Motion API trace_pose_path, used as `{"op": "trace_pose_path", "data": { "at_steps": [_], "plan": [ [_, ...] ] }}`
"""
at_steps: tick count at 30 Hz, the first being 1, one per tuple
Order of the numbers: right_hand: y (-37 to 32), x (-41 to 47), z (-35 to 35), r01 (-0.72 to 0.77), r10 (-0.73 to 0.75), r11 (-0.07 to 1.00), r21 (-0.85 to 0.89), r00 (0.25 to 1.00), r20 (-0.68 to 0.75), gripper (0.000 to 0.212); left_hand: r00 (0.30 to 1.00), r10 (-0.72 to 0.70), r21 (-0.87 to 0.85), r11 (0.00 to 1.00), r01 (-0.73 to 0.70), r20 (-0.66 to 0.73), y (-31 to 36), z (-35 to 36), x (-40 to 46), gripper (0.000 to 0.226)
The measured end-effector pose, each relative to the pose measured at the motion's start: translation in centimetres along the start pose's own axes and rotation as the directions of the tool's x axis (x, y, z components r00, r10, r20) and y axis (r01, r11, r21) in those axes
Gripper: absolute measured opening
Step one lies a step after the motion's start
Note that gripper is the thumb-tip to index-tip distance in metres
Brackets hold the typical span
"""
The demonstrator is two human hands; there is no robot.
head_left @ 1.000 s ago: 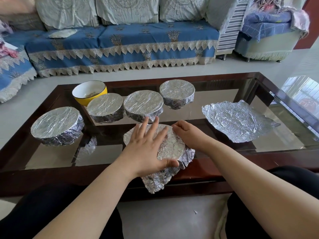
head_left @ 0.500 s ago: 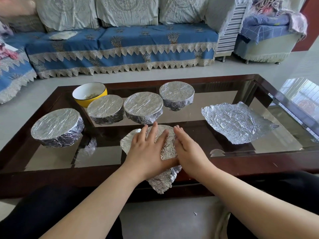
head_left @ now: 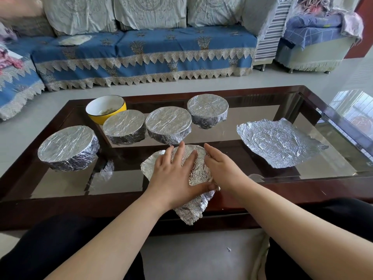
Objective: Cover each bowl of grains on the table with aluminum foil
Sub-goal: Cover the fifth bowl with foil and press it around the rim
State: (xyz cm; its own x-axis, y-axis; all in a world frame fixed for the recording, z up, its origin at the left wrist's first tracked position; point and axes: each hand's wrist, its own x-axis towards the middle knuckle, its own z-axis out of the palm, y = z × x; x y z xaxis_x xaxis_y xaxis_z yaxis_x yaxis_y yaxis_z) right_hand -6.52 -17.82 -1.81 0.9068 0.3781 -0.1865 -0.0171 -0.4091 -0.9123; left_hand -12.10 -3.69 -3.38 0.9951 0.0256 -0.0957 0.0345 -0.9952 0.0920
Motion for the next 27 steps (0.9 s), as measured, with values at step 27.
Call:
{"op": "trace_pose_path", "data": {
  "at_steps": [27],
  "plan": [
    [2.5, 3.4, -2.6, 0.032, -0.029, 0.996, -0.077, 0.999, 0.040, 0.045, 0.999, 0.014, 0.028, 1.000, -0.013, -0.043, -0.1, 0.4, 0.1, 0.119]
  ]
}}
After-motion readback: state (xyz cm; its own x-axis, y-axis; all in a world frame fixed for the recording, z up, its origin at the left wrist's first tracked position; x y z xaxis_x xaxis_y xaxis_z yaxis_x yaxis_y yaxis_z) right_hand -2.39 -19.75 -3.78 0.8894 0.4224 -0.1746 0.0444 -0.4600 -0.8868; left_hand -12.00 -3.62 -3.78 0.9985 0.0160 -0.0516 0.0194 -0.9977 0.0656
